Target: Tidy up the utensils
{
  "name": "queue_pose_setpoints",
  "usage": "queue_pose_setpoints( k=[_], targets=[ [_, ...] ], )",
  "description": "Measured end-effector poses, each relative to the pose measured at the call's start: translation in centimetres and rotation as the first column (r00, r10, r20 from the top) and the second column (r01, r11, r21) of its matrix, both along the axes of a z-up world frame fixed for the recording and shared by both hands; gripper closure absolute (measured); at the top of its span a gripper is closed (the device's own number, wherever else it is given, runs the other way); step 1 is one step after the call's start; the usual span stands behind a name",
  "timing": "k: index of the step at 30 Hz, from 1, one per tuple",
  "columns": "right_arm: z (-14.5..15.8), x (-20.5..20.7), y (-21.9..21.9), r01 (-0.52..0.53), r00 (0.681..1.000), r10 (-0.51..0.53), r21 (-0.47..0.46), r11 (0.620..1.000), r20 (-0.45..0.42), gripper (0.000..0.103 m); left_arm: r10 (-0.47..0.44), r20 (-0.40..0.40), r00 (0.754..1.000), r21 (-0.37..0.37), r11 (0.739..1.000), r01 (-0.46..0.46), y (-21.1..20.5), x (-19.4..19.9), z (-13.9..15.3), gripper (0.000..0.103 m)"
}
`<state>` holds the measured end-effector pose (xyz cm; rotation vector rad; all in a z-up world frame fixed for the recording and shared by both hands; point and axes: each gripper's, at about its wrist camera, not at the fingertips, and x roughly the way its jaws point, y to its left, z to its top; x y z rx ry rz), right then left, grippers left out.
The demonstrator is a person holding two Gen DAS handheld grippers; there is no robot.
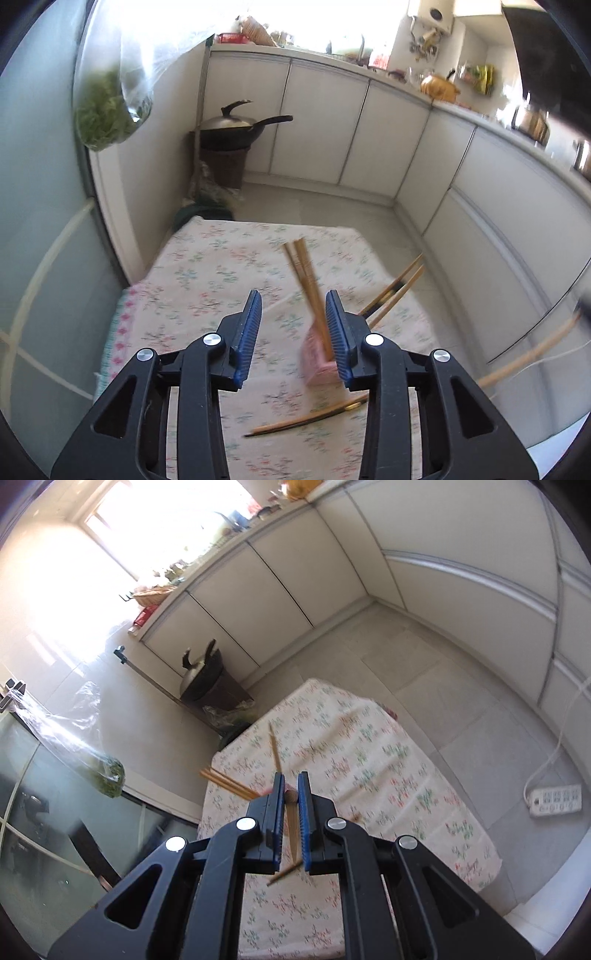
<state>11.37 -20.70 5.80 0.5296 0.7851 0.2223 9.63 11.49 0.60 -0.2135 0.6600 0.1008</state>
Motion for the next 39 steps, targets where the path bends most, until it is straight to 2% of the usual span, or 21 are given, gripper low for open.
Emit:
queue_pose_setpoints(
  k=[9, 13, 21, 24, 26, 31, 34, 36, 38, 39],
  targets=[
    [3.0, 4.6, 3.9, -0.002, 0.998, 0.006, -0.049, 0.999, 0.068, 0.095, 0.023, 0.087, 0.996, 0.173, 0.984, -0.038, -1.0, -1.6, 0.1, 0.065],
    [2.6, 6.5, 5.5, -0.015, 0.999, 0.019, -0.074, 0.997, 0.051, 0.095, 0.013, 0.049, 0.999, 0.152, 0.988, -0.02, -0.5, -0.6, -0.9, 0.065],
    [-2.1, 10.4, 7.8, -0.02, 0.999, 0.018, -0.076, 0.997, -0.026, 0.092, 0.002, 0.02, 1.0, 0.138, 0.99, -0.005, -0.6, 0.2, -1.9, 0.065],
    [-2.6, 10.0, 8.2, -0.013, 1.0, 0.012, -0.121, 0.993, -0.01, 0.092, -0.005, 0.034, 0.999, 0.128, 0.992, 0.001, -0.8, 0.2, -1.5, 0.063],
    [-2.5, 9.1, 8.6, 0.001, 1.0, 0.004, -0.199, 0.98, 0.024, 0.092, -0.01, 0.043, 0.999, 0.127, 0.992, 0.004, -1.0, 0.0, -1.3, 0.063],
    [-2.8, 5.8, 9.6, 0.054, 0.993, -0.008, -0.384, 0.922, 0.12, 0.09, -0.039, 0.059, 0.998, 0.123, 0.992, 0.031, -2.2, -0.4, -0.9, 0.057],
    [-3.5, 4.5, 9.8, 0.074, 0.99, -0.013, -0.441, 0.895, 0.141, 0.09, -0.051, 0.068, 0.996, 0.127, 0.991, 0.042, -3.2, -0.8, -0.7, 0.054],
    [-3.9, 3.7, 9.8, 0.091, 0.988, -0.02, -0.467, 0.88, 0.154, 0.087, -0.053, 0.077, 0.996, 0.13, 0.991, 0.043, -3.6, -1.1, -0.6, 0.048],
    [-4.4, 3.0, 9.6, 0.115, 0.986, -0.037, -0.489, 0.865, 0.165, 0.077, -0.051, 0.09, 0.995, 0.132, 0.99, 0.039, -3.9, -1.4, -0.4, 0.044],
    [-4.8, 2.6, 9.5, 0.128, 0.984, -0.048, -0.497, 0.858, 0.17, 0.075, -0.052, 0.093, 0.994, 0.133, 0.99, 0.039, -4.0, -1.4, -0.4, 0.043]
  ],
)
